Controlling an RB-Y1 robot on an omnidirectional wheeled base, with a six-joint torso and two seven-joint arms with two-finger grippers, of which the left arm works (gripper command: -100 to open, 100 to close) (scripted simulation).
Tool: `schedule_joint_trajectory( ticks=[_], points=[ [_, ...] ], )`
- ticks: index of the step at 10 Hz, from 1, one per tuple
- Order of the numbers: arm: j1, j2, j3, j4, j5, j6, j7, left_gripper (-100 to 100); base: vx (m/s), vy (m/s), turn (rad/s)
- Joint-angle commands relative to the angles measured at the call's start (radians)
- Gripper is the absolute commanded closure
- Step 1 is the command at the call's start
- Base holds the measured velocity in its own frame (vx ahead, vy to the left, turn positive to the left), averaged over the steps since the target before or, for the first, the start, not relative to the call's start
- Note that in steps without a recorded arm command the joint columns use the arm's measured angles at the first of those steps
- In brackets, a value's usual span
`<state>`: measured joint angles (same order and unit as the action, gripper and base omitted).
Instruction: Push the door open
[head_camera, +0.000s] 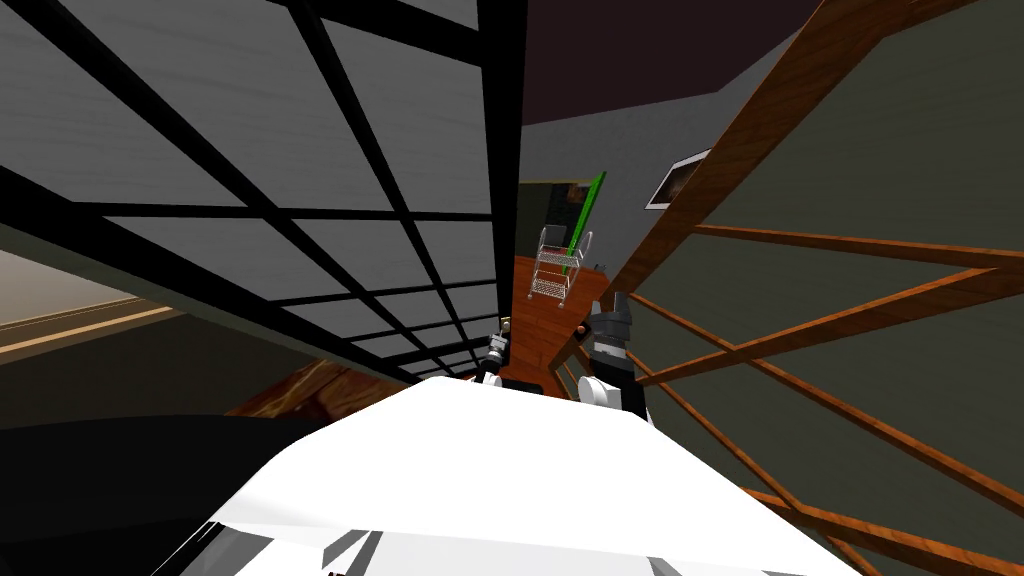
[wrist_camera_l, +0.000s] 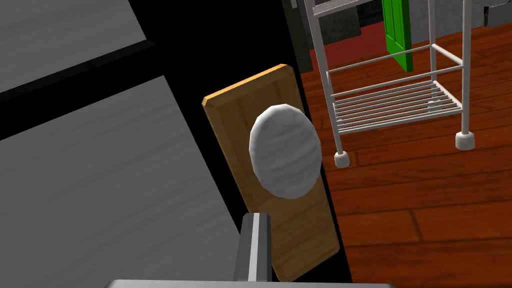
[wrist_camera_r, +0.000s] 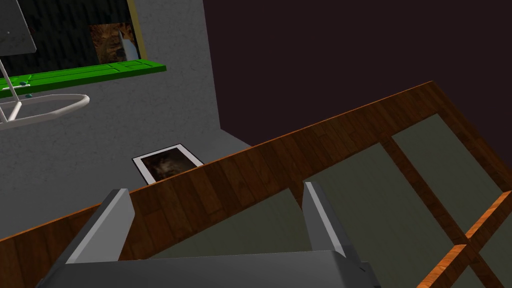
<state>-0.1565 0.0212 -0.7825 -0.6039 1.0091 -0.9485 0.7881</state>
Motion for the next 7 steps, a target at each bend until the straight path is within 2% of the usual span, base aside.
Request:
schedule_joint_trajectory(
  ticks=[1,2,3,7],
  points=[
    [0.004,0.016,0.029,-0.005,-0.008,0.000,0.007,-100,-0.056,0.066,-0.114],
    [0.006,0.023,0.044,-0.008,-0.012,0.000,0.010,-100,-0.098,0.068,-0.074],
    [0.006,0.023,0.044,-0.008,-0.012,0.000,0.010,-100,-0.066,0.040,-0.028],
    [0.016,0.050,0.119,-0.021,-0.031,-0.001,0.027,-100,-0.084,0.046,-0.080]
  ],
)
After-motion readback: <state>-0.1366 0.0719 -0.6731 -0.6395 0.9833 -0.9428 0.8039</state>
